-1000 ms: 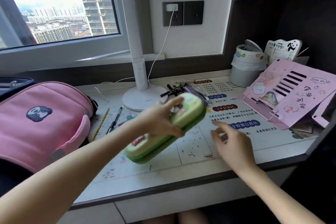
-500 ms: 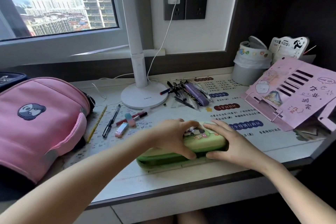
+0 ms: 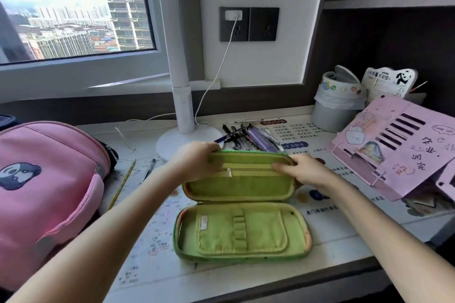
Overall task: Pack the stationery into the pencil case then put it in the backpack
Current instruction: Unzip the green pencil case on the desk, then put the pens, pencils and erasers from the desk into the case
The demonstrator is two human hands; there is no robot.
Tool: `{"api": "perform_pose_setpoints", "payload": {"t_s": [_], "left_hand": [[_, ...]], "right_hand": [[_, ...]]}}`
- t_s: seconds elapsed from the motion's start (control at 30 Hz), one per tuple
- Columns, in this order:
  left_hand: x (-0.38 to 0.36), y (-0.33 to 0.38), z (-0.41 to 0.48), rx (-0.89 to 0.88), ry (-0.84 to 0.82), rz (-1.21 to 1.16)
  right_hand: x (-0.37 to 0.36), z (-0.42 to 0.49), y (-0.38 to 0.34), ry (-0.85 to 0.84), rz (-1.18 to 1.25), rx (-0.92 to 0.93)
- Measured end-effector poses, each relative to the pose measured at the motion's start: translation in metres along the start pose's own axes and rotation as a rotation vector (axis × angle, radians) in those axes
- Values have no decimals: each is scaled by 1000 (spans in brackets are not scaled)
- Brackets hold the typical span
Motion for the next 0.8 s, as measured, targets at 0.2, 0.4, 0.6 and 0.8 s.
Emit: {"api": "perform_pose_setpoints", "payload": {"t_s": [0.2, 0.4, 0.6, 0.8], "left_hand": [[-43, -14, 25, -30, -169, -15], [-53, -22, 39, -13, -137, 127], [-56, -33, 31, -80, 11, -240], [-59, -38, 3, -38, 372, -211]], "right_hand": [[22, 33, -15, 156, -205, 26], [-9, 98, -36, 364, -924, 37], [-20, 124, -37, 439, -1084, -82], [-18, 69, -61, 609, -654, 183]]}}
Point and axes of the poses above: each hand's wrist, its own z-axis towards the middle knuckle, its own x-axis out of the back of the hand, y = z × x, the point moved 3 cm from there along z, towards the middle knuckle, and after that the axes turned 7 degrees about -y, right-handed, at the moved point
